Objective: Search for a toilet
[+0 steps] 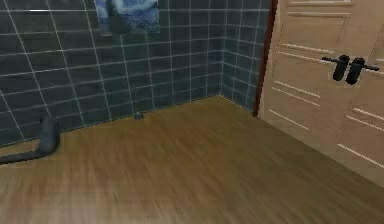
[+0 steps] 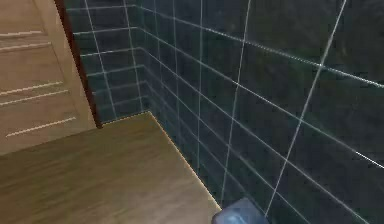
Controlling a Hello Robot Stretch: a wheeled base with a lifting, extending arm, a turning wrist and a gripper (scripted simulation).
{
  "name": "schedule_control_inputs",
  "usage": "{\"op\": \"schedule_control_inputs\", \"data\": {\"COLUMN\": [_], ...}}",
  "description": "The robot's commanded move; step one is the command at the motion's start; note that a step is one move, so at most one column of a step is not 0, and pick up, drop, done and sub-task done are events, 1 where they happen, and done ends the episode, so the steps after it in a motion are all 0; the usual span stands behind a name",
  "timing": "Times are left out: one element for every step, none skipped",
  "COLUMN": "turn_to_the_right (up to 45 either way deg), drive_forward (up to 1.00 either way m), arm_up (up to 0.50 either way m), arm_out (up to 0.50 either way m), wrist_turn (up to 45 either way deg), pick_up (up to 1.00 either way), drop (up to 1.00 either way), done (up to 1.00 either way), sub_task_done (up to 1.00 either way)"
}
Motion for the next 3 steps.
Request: {"op": "schedule_control_inputs", "data": {"turn_to_the_right": [-24.0,0.0,-45.0], "drive_forward": [0.0,0.1,0.0], "arm_up": [0.0,0.0,0.0], "arm_out": [0.0,0.0,0.0], "wrist_turn": [0.0,0.0,0.0], "pick_up": [0.0,0.0,0.0], "drop": [0.0,0.0,0.0], "done": [0.0,0.0,0.0], "sub_task_done": [0.0,0.0,0.0]}}
